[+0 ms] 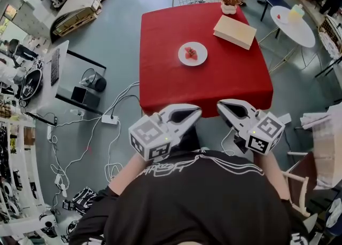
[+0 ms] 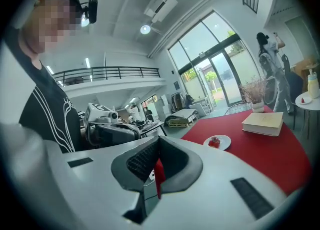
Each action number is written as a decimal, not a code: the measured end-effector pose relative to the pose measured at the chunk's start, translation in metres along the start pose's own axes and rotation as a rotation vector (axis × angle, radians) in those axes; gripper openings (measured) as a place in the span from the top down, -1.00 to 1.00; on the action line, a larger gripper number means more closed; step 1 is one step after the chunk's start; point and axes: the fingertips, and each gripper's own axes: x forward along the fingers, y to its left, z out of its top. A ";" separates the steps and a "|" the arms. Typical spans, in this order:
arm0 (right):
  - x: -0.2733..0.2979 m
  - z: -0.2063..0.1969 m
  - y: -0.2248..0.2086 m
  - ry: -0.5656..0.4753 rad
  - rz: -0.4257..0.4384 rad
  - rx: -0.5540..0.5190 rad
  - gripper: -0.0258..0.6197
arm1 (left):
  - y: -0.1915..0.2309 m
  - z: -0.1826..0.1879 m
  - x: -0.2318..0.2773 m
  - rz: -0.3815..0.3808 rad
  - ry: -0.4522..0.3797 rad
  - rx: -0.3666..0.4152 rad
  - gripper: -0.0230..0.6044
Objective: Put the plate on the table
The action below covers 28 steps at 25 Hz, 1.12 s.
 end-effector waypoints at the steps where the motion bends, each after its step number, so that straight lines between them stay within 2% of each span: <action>1: -0.002 0.001 0.002 -0.002 0.000 -0.010 0.90 | -0.003 0.000 -0.001 -0.002 -0.003 -0.001 0.90; 12: -0.014 0.010 0.010 -0.033 -0.039 -0.070 0.90 | -0.012 0.007 -0.004 -0.005 -0.036 -0.003 0.90; 28: -0.027 0.005 0.006 -0.035 -0.059 -0.062 0.90 | -0.010 0.004 0.006 -0.018 -0.044 -0.049 0.90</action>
